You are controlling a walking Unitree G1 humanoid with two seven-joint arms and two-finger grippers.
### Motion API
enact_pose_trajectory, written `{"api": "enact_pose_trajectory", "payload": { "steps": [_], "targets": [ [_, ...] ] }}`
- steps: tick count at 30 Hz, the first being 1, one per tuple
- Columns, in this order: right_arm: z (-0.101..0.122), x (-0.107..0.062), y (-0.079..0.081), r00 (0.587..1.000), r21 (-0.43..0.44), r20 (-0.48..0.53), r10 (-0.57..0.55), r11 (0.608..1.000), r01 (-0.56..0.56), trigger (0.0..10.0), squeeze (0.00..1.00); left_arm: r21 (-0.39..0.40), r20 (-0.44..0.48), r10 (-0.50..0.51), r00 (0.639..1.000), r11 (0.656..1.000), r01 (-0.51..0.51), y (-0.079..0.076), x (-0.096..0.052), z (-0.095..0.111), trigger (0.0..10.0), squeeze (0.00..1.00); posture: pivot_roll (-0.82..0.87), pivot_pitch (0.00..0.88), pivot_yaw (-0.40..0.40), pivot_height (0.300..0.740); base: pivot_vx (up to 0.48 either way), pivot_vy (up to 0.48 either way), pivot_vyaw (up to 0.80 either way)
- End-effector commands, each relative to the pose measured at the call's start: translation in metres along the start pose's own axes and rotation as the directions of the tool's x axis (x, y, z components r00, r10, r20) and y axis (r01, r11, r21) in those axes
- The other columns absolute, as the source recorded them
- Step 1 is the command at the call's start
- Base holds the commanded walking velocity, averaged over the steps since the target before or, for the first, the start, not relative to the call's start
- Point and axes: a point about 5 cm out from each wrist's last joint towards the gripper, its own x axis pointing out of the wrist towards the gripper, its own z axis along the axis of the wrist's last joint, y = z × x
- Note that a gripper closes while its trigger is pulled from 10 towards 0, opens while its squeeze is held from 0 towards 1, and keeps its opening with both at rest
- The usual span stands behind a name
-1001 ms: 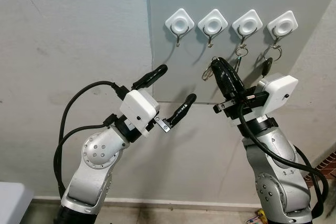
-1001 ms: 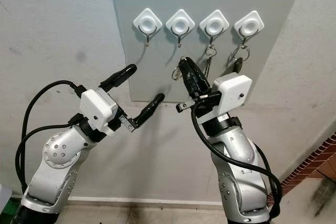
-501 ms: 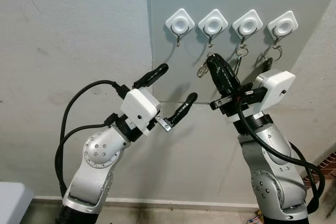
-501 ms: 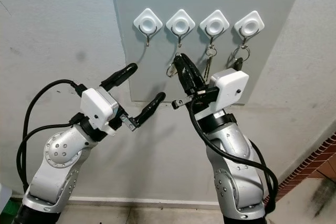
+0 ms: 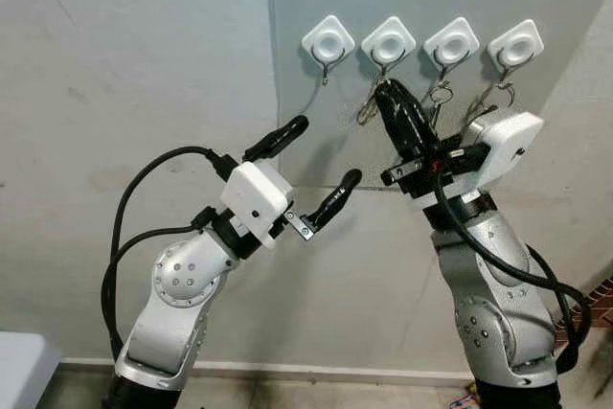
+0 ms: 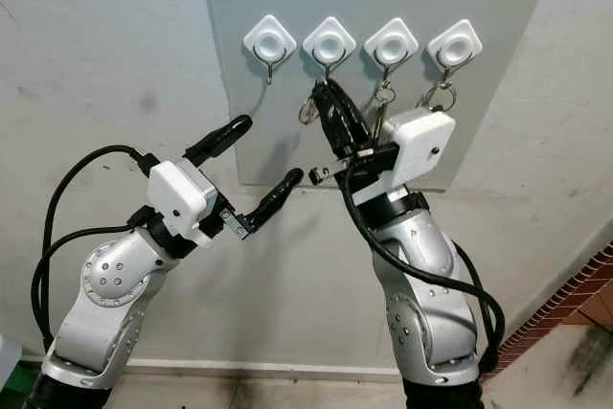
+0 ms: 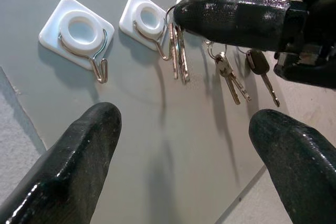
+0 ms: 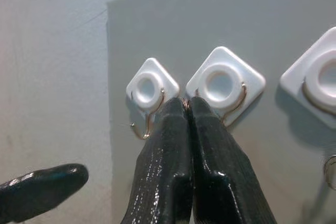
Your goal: Hang keys on a hook
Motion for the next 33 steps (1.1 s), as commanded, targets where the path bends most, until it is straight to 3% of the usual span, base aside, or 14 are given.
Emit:
{"api": "enact_pose_trajectory", "payload": {
  "steps": [1,14,18,30,33],
  "targets": [
    [0.001,0.003,-0.002,1.0,0.016,0.004,-0.009,1.0,0.009,10.0,0.0,0.013,0.012,-0.001,1.0,1.0,0.0,0.0,0.002,0.005,10.0,0.0,0.0,0.0,0.034,0.74,0.0,0.0,0.0],
    [0.0,0.005,-0.006,0.999,0.054,0.004,-0.038,0.998,0.037,10.0,0.0,0.011,0.011,0.004,1.0,1.0,-0.004,0.0,0.001,0.005,10.0,0.0,0.0,0.0,0.033,0.74,0.0,0.0,0.0],
    [-0.005,0.008,-0.011,0.993,0.191,-0.032,-0.111,0.975,0.116,10.0,0.0,0.009,0.009,0.009,1.0,1.0,-0.009,0.0,0.001,0.006,10.0,0.0,0.01,0.0,0.035,0.74,0.0,0.0,0.0],
    [-0.01,0.007,-0.017,0.98,0.291,-0.095,-0.176,0.936,0.197,10.0,0.0,0.006,0.006,0.017,1.0,1.0,-0.017,0.001,0.0,0.007,10.0,0.0,0.01,0.0,0.037,0.74,0.0,0.0,0.0],
    [-0.012,0.004,-0.016,0.977,0.365,-0.1,-0.187,0.907,0.211,10.0,0.0,0.006,0.006,0.019,1.0,1.0,-0.02,0.001,0.0,0.007,10.0,0.0,0.01,0.0,0.038,0.74,0.0,0.0,0.0]
  ]
}}
